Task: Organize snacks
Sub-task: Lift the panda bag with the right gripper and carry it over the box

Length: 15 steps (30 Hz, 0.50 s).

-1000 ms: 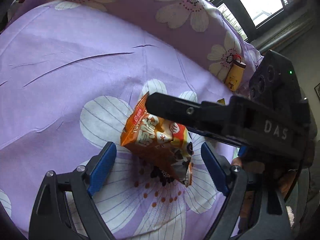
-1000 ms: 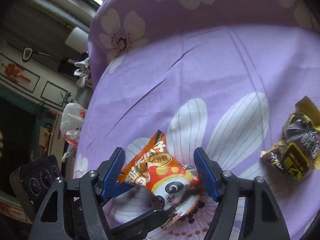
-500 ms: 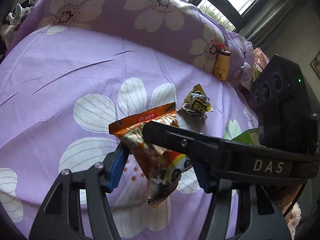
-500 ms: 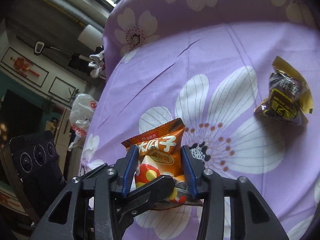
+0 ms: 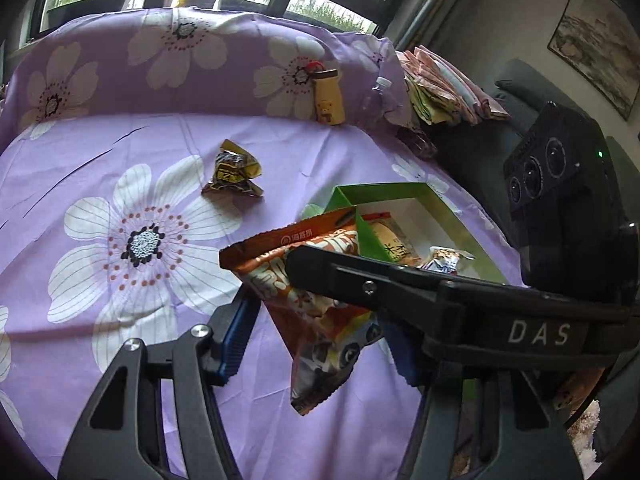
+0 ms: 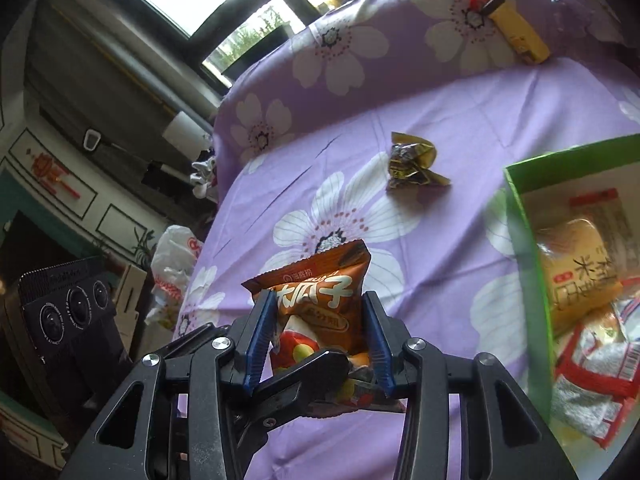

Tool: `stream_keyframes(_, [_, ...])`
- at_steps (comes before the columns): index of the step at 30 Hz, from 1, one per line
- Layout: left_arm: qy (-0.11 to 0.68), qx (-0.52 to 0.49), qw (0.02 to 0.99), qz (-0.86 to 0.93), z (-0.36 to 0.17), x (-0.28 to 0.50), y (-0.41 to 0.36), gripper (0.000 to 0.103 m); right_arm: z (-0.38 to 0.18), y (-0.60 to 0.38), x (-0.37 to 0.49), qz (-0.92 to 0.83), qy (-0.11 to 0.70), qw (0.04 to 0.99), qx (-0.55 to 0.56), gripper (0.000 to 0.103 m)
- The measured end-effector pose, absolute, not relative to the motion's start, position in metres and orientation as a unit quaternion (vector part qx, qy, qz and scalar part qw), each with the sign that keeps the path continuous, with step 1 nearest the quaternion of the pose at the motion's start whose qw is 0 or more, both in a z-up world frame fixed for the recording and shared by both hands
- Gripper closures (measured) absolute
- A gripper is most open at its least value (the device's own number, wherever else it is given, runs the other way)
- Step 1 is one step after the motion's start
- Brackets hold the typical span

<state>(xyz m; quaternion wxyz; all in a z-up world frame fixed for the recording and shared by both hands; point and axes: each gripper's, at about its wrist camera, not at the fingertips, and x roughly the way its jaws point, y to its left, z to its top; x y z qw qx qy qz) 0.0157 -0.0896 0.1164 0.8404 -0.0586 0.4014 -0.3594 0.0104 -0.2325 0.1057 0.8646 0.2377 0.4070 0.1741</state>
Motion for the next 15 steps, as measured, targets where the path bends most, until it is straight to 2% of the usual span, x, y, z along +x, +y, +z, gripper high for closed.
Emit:
stream_keyframes(8, [0.380,-0.054,0.838,-0.389,0.133,-0.005,-0.145,0.045,0.132,-0.286,-0.024,0.130,0.379,0.890,0.218,0.057])
stream_keyframes(15, [0.379,-0.041,0.833,-0.402,0.134,-0.003,-0.191,0.046,0.128,-0.336,-0.031,0.107,0.365,0.885,0.268,0.057])
